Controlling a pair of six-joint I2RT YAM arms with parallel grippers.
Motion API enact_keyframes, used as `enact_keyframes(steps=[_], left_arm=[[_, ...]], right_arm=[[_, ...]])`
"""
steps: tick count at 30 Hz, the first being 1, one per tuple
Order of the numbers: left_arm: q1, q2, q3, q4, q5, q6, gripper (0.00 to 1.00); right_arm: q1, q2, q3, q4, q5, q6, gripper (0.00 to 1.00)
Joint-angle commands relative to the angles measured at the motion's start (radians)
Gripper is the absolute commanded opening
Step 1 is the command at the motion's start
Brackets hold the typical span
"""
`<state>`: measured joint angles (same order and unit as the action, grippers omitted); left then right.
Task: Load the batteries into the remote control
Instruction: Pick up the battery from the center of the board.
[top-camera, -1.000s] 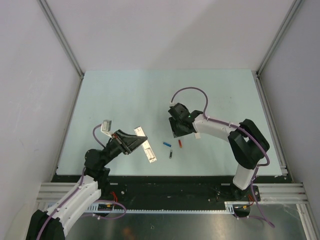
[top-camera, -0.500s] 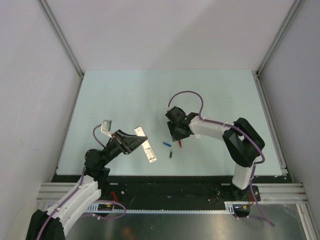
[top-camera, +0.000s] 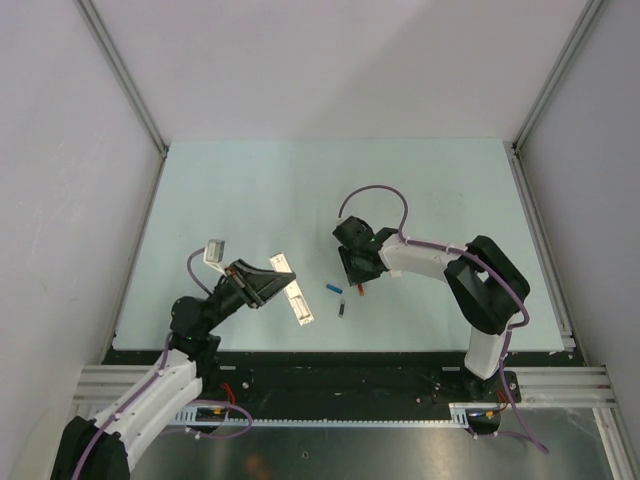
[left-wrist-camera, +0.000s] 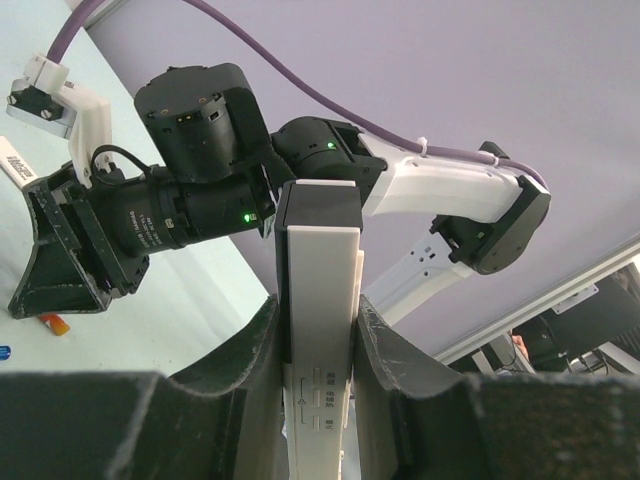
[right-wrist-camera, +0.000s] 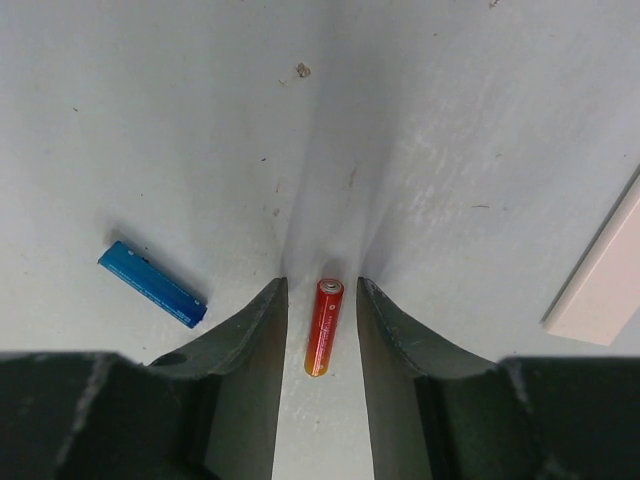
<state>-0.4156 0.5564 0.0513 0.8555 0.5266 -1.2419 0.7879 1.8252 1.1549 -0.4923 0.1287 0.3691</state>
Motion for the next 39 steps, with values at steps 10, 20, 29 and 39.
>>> enact_keyframes(steps=[10,20,29,39], left_arm=[[0.009,0.002,-0.136,0.022,-0.005,-0.008,0.00],[0.009,0.010,-0.130,0.022,-0.005,-0.008,0.00],[0.008,0.094,-0.082,0.019,-0.022,-0.008,0.00],[-0.040,0.335,0.094,0.019,-0.102,0.002,0.00]], right_arm=[[-0.004,0.011,-0.021,0.009,-0.009,0.024,0.28],[-0.003,-0.024,-0.052,0.023,-0.003,0.033,0.04],[0.014,-0.309,-0.098,0.034,0.074,0.037,0.00],[0.226,-0.762,-0.222,0.234,0.227,0.091,0.00]])
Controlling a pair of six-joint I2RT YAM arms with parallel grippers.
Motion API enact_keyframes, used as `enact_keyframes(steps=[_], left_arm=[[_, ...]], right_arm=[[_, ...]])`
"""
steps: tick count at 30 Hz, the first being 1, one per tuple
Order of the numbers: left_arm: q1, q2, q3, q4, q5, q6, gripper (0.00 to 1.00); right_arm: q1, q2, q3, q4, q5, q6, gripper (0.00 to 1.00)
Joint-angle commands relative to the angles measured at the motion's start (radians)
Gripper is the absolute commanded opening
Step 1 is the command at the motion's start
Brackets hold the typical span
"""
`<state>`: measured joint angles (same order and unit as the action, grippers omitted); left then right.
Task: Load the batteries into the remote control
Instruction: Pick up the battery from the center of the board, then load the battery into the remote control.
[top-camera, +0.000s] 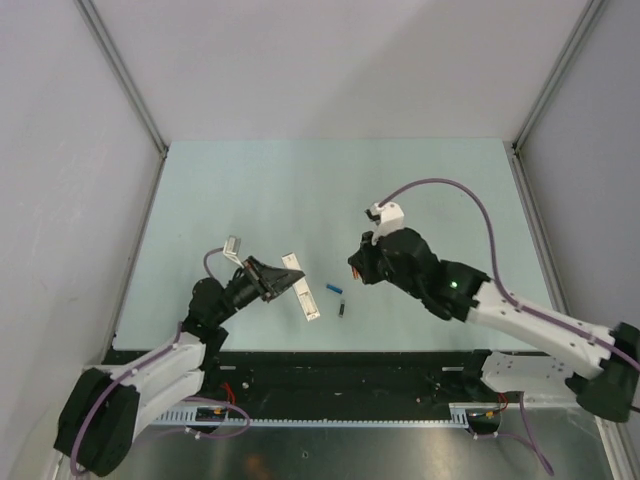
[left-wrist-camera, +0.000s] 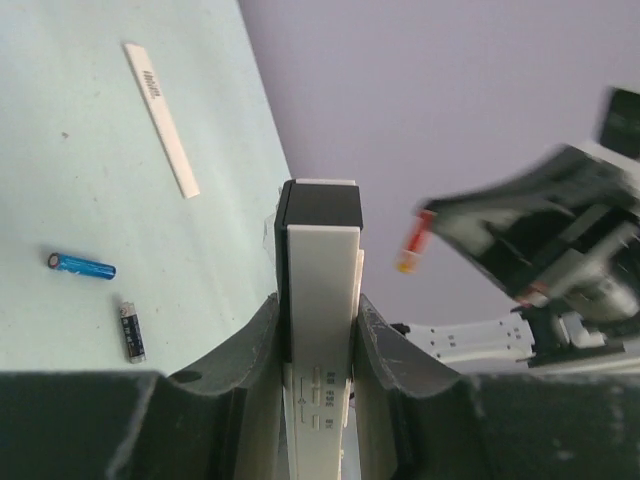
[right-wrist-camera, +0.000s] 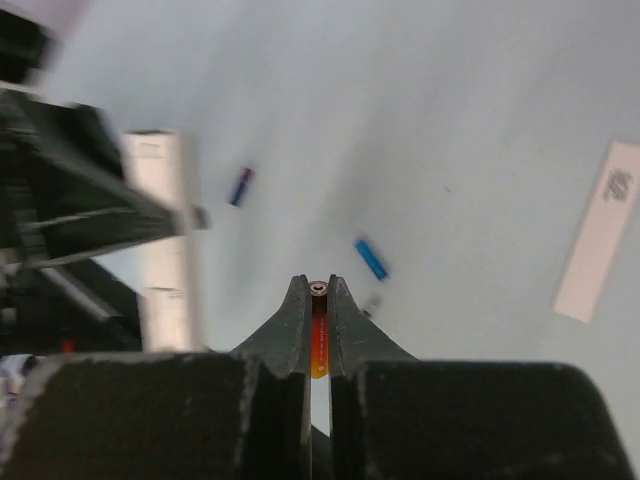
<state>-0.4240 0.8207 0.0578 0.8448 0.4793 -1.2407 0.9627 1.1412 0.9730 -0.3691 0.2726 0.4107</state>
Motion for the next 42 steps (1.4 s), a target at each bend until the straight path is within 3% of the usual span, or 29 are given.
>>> enact_keyframes(steps=[1,10,18,42], left_arm=[[-0.041,0.089,0.121,0.031,-0.060,0.003,0.00],[-0.101,0.218,0.240,0.039,-0.116,0.006,0.00],[-0.116,0.302,0.275,0.043,-0.091,-0.072,0.00],[-0.128,0.313,0.284,0.043,-0.061,-0.144,0.00]], right_arm=[[0.068,-0.090,-0.045,0.128,0.086,0.051,0.00],[0.243,-0.121,-0.088,0.332,0.226,0.017,0.00],[0.312,-0.049,-0.096,0.481,0.312,-0.042,0.00],[0.329,0.057,-0.096,0.457,0.362,-0.069,0.00]])
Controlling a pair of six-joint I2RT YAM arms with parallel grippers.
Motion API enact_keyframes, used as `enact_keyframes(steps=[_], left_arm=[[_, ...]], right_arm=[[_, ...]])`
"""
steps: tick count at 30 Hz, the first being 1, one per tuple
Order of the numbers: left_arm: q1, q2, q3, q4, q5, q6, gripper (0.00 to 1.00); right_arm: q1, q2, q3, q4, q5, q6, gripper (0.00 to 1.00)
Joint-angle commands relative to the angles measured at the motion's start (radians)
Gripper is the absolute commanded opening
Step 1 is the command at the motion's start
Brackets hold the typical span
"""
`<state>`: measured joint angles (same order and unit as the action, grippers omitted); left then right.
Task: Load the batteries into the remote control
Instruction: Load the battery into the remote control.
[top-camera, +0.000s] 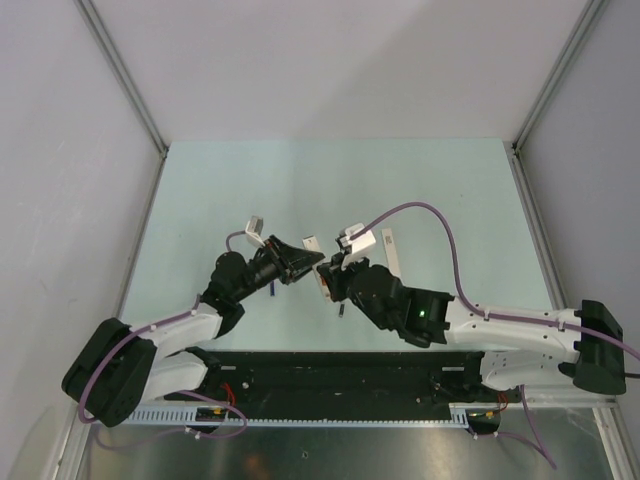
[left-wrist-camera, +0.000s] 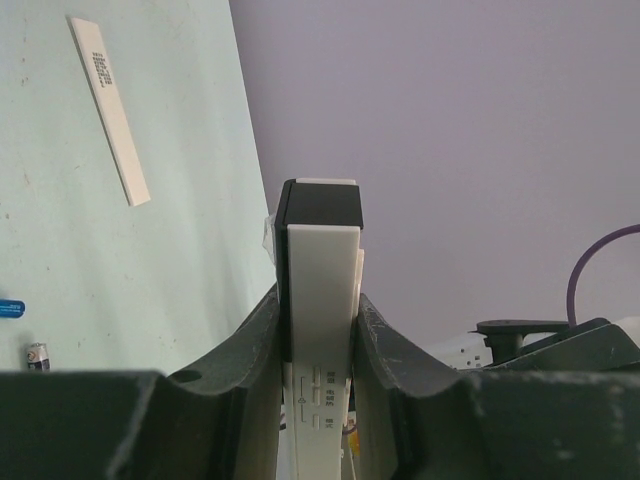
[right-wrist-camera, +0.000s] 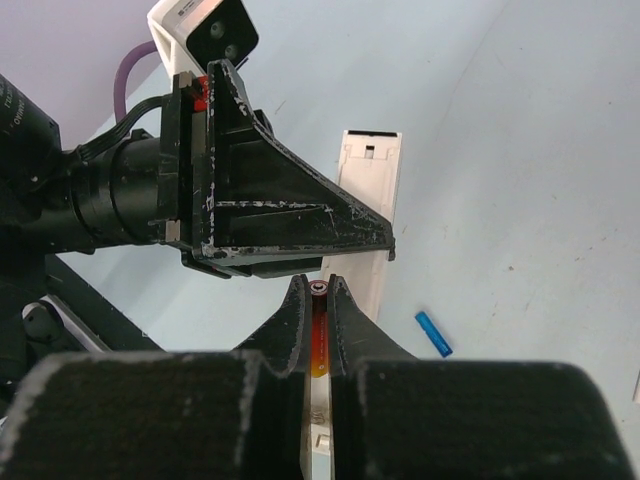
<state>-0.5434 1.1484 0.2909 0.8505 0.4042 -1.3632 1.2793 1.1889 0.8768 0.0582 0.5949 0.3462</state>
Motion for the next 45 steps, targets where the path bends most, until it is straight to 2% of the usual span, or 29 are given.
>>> enact_keyframes(steps=[1,10,17,28,38,45], left_arm=[[-0.007,-0.016,0.053,0.038,0.015,-0.022,0.00],[-0.009,-0.012,0.071,0.038,0.035,-0.028,0.00],[-0.009,-0.015,0.071,0.038,0.027,-0.030,0.00],[-0.007,0.017,0.116,0.038,-0.004,-0.007,0.00],[-0.012,-0.018,0.122,0.038,-0.061,0.015,0.00],[-0.010,-0.044,0.129,0.038,-0.071,0.021,0.00]], right_arm=[[0.017,0.012,0.001,0.029,0.051,-0.006,0.00],[0.029,0.009,-0.018,0.040,0.088,-0.036,0.00],[0.028,0.000,-0.019,0.019,0.059,-0.049,0.00],[0.028,-0.015,-0.013,-0.092,0.020,0.043,0.00],[0.026,0.008,0.008,-0.150,-0.004,0.092,0.00],[-0.001,0.038,0.031,-0.199,-0.089,0.131,0.00]])
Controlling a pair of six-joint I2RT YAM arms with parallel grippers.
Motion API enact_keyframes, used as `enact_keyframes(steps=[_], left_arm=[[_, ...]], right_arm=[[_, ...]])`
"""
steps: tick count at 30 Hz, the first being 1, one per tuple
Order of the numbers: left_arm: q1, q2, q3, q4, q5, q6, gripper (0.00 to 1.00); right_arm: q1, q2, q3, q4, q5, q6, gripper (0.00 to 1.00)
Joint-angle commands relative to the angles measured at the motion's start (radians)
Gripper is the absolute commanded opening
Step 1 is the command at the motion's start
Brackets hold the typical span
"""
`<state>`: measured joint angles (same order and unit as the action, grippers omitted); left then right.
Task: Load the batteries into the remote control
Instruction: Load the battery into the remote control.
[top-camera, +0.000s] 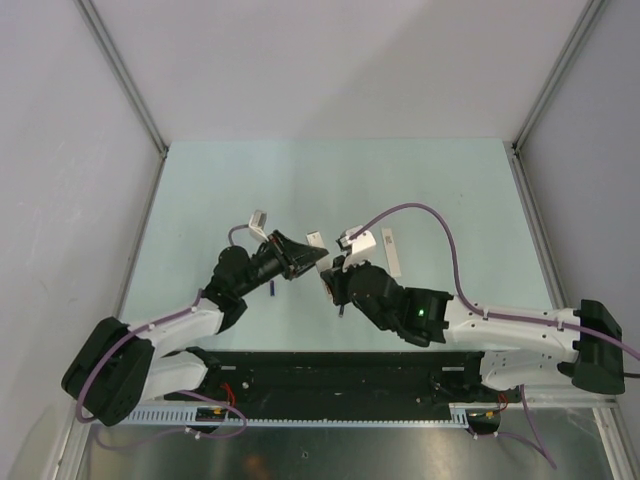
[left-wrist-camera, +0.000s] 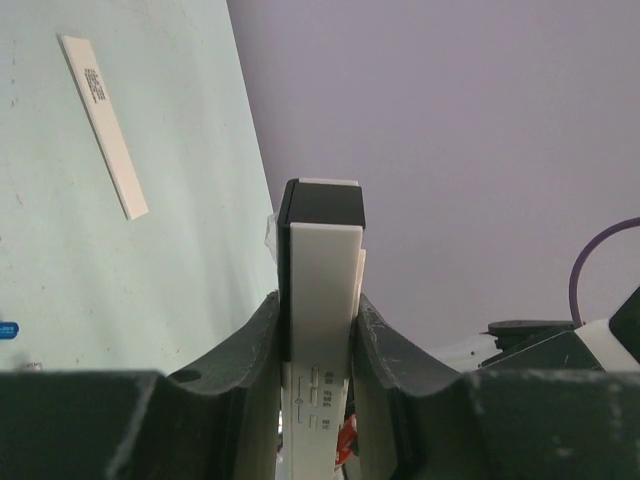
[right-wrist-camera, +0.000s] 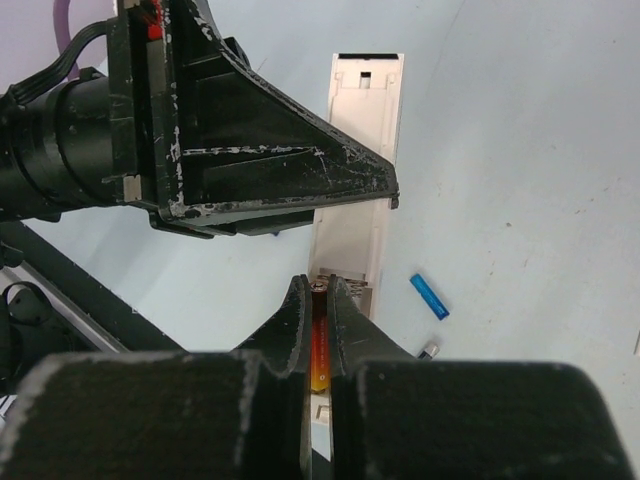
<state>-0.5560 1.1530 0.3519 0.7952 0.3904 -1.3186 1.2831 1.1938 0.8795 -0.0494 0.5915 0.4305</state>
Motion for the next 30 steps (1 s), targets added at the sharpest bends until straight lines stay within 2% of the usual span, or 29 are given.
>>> enact_keyframes(steps=[1,30], left_arm=[[0.002,-0.050,0.070,0.095,-0.058,-0.024,0.00],[0.001,-0.122,0.101,0.118,-0.097,-0.031,0.00]], right_arm=[[-0.011,0.036,0.033,-0.104,-0.094,0.054,0.00],[-0.079,0.210,0.141,-0.288,-0.277,0.151,0.00]])
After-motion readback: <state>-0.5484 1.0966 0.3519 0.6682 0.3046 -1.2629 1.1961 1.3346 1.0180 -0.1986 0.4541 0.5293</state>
